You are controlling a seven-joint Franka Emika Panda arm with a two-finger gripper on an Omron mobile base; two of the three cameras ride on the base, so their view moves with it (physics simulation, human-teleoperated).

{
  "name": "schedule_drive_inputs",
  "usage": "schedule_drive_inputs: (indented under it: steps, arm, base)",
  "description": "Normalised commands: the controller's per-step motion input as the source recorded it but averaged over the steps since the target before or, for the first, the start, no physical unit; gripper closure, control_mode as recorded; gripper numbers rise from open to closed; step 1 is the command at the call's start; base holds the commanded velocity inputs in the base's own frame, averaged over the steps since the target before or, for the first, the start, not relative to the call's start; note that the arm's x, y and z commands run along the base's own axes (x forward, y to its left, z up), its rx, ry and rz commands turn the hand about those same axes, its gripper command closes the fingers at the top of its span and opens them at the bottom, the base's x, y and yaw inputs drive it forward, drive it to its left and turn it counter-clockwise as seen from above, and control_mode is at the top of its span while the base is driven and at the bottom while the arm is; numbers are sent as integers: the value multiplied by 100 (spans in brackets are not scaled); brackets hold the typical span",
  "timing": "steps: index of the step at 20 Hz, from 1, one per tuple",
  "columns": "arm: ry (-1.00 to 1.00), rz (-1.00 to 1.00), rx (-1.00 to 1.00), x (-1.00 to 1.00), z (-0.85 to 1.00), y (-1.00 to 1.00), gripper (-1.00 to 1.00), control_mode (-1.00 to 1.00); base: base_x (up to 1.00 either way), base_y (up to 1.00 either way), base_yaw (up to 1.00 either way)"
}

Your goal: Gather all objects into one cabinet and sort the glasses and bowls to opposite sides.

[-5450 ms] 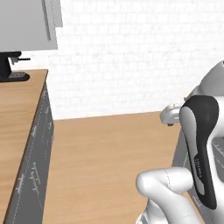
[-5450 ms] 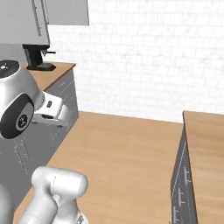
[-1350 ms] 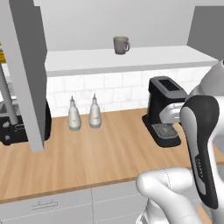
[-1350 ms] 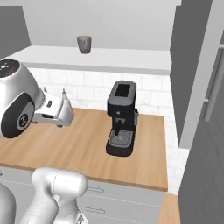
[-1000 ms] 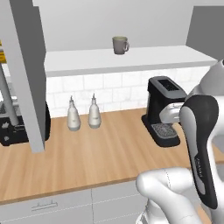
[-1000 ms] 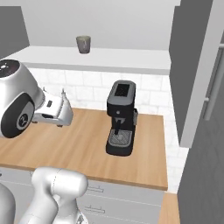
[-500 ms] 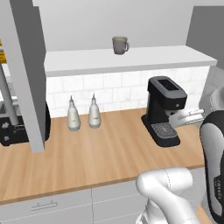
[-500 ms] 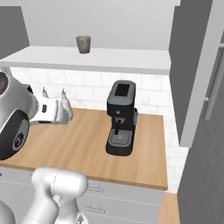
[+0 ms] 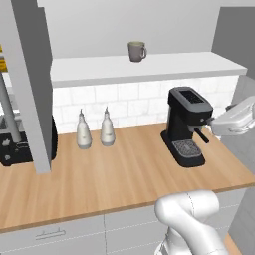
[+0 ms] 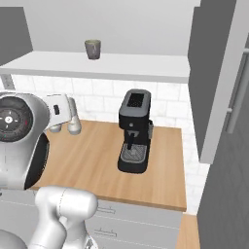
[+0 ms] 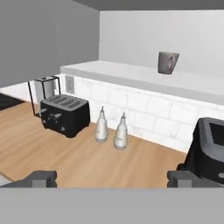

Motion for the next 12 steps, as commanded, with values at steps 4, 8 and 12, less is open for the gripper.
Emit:
schedule_drive_inputs:
  steps: [4, 8, 12]
  arm:
    - [-14, 2, 0, 47, 21, 18, -100, -100]
    - [-15, -3, -3, 28, 2, 14, -100, -100]
    - [-14, 0, -5, 14, 4, 5, -100, -100]
  base:
    - [0, 0, 0]
    - [0, 0, 0]
    - [0, 0, 0]
